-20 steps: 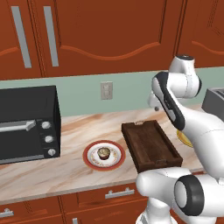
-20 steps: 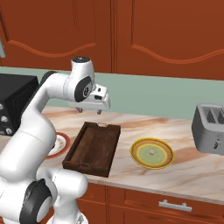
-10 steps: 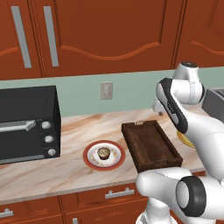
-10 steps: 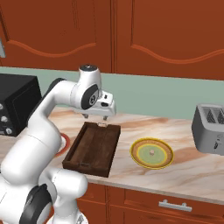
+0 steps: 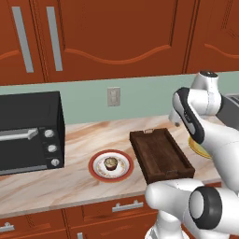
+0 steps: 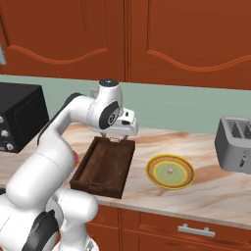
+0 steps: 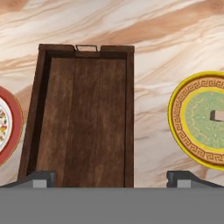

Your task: Move the dessert items from the plates to the tray.

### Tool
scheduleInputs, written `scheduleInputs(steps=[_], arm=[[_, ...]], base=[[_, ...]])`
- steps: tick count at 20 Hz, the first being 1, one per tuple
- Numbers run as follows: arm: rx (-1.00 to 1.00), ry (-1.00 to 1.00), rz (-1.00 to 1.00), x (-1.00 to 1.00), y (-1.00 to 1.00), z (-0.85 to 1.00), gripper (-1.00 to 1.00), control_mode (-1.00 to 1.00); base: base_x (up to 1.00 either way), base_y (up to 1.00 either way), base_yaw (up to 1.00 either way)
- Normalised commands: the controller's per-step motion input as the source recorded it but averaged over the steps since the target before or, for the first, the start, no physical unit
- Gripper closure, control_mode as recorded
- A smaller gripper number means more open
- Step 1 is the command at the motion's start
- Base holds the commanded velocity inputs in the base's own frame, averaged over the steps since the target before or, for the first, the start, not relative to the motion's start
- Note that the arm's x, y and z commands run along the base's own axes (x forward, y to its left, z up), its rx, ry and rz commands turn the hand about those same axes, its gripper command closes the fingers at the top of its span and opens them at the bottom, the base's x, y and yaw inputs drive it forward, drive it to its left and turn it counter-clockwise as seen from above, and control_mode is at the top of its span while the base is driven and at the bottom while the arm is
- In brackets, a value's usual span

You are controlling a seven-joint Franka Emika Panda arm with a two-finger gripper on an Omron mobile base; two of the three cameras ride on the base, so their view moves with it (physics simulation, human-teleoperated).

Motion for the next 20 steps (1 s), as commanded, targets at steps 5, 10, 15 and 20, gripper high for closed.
scheduleInputs(steps=[5, 10, 15, 20], arm=[[0.00, 0.00, 0.00, 0.00, -0.35, -0.22, -1.00, -1.00], [0.00, 0.00, 0.00, 0.00, -0.36, -0.18, -1.00, -1.00], [0.00, 0.00, 0.00, 0.00, -0.32, -0.15, -1.00, -1.00], [0.00, 0.00, 0.00, 0.00, -0.34, -0.16, -1.00, -1.00]], base=[[0.00, 0.00, 0.00], [0.00, 0.00, 0.00], [0.00, 0.00, 0.00], [0.00, 0.00, 0.00]])
